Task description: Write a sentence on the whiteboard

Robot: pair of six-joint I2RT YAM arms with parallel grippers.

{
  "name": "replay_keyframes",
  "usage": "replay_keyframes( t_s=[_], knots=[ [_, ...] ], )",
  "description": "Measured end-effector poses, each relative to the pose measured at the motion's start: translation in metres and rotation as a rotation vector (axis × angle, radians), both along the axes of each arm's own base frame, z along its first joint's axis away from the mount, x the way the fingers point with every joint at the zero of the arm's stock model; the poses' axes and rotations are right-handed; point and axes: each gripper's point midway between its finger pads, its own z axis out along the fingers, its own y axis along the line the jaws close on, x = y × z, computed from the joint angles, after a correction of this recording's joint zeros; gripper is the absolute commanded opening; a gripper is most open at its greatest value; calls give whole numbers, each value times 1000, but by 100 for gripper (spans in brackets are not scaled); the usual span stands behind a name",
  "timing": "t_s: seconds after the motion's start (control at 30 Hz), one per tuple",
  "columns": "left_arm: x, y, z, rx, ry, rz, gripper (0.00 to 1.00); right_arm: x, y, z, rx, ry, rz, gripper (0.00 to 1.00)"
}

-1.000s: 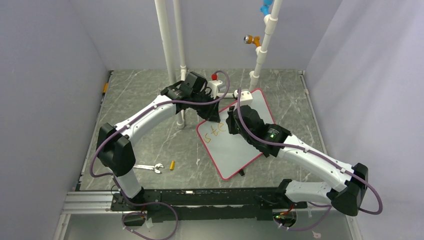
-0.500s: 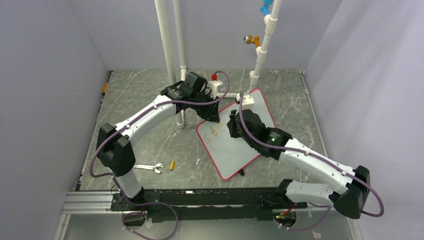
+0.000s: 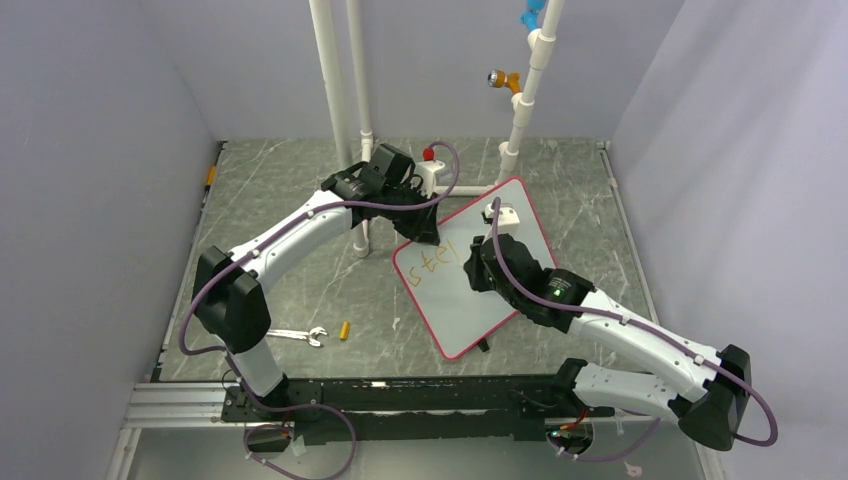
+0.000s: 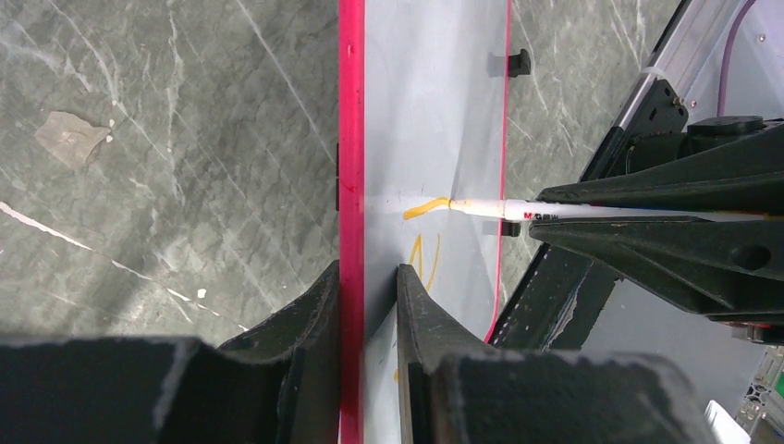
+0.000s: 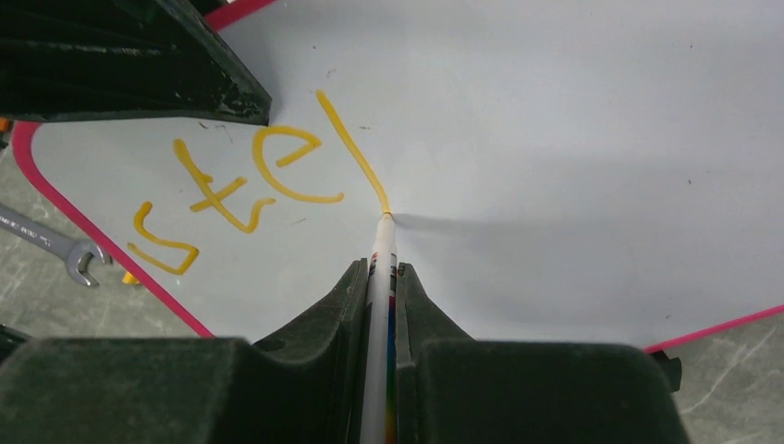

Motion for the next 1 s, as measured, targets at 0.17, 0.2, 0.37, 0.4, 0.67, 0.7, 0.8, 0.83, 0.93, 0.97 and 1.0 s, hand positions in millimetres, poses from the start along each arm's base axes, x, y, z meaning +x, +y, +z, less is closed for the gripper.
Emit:
replay_keyframes(
  t_s=[0.17, 0.2, 0.37, 0.4, 0.67, 0.7, 0.8, 0.83, 0.93, 0.97, 1.0],
  knots=[
    [0, -1, 0, -2, -2, -2, 0, -6, -5, -4, -22, 29, 0, 0],
    [0, -1, 1, -3, -2, -2, 0, -6, -6, -2, -24, 30, 0, 0],
    [0, -1, 1, -3, -3, -3, 0, -2, -1, 25, 16, -7, 3, 0],
    [0, -1, 1, -3, -3, -3, 0, 0, 1, 31, 26, -17, 3, 0],
    [0, -1, 1, -3, -3, -3, 0, 12, 15, 46, 30, -49, 18, 0],
    [0, -1, 1, -3, -3, -3, 0, 14, 18, 44, 23, -48, 20, 0],
    [0, -1, 1, -3, -3, -3, 0, 19, 23, 39, 6, -44, 25, 0],
    [0, -1, 1, -3, -3, -3, 0, 20, 23, 37, 1, -42, 27, 0],
    [0, -1, 1, -3, -3, -3, 0, 23, 25, 36, -5, -44, 24, 0],
    [0, -1, 1, -3, -3, -3, 0, 24, 25, 35, -6, -46, 23, 0],
    [0, -1, 1, -3, -3, -3, 0, 25, 25, 35, -6, -47, 21, 0]
  ],
)
